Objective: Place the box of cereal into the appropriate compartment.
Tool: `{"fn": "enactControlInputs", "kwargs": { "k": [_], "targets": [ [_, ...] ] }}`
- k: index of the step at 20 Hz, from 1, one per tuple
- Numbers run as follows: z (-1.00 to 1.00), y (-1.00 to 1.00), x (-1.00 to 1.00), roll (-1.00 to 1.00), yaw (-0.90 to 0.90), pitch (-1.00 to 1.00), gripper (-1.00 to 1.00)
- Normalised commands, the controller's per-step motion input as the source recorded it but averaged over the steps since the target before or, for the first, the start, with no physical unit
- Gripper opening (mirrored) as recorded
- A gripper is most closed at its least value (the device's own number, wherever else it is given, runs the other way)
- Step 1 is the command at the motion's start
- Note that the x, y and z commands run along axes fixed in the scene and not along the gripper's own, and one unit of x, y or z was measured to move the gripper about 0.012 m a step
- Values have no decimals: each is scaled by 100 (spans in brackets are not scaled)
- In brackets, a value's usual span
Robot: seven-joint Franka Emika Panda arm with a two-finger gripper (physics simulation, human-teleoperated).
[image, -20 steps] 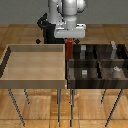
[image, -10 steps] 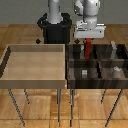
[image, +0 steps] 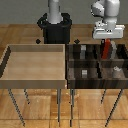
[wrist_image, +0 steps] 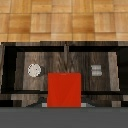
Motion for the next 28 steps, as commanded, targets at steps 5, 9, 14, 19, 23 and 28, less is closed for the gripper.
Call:
{"fn": "enactControlInputs", "kwargs": {
  "k": [5,9,14,19,23,28],
  "targets": [
    [0,80,-40,0,0,0,-100],
    [0,0,-100,0,0,0,-100],
    [0,0,-100,0,0,0,-100],
    [0,0,-100,0,0,0,-100],
    [-75,0,0,0,0,0,-100],
    [-100,0,0,0,0,0,-100]
  ]
}}
